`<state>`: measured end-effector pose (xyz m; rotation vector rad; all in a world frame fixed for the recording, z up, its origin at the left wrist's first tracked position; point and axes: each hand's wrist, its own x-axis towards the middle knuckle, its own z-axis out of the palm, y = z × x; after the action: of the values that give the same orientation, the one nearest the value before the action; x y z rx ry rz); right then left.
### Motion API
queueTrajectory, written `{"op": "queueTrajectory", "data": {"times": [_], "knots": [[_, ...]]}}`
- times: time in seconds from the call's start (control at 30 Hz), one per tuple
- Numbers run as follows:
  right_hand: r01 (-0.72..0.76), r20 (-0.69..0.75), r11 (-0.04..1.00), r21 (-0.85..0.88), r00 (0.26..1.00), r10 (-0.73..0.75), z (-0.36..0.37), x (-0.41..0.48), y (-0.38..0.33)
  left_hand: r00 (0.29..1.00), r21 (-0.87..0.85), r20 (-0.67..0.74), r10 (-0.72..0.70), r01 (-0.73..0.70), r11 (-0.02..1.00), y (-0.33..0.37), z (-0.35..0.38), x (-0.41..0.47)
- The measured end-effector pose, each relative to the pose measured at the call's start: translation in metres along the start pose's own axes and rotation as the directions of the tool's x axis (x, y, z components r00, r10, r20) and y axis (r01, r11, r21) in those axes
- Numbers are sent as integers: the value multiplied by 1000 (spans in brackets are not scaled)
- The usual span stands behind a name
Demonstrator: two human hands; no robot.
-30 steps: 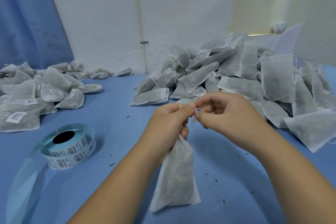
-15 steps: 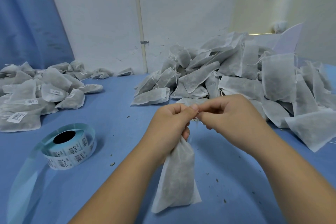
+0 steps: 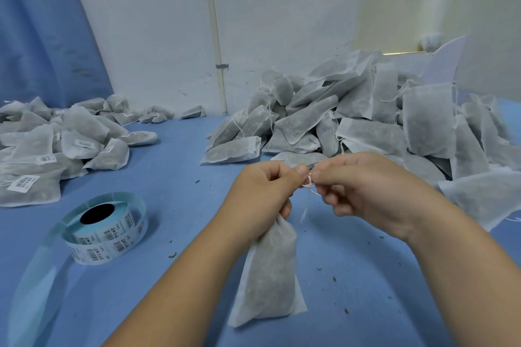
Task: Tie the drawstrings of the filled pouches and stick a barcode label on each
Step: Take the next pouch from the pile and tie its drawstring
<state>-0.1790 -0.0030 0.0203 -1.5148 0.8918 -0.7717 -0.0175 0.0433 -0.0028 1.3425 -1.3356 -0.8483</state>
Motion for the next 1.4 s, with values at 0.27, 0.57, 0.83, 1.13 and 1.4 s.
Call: {"op": "queueTrajectory", "data": {"times": [0.27,0.57,0.83,1.13,1.4], "knots": [[-114,80,961,253,992,97,1,6,3,998,-131,64,6,2,991,-1,-4,3],[-80,46,950,301,997,69,3,11,7,979,-222,183,-88,129,966,-2,-5,3],[8,-75,987,160,997,5,3,12,11,985,-253,126,-118,147,956,-1,-3,2],[255,-215,944,-209,930,-299,5,1,1,991,-179,101,-89,106,978,-2,-3,3],[224,-154,904,-364,943,-296,10,-3,2,996,-72,67,-54,59,996,-1,-1,1]]}}
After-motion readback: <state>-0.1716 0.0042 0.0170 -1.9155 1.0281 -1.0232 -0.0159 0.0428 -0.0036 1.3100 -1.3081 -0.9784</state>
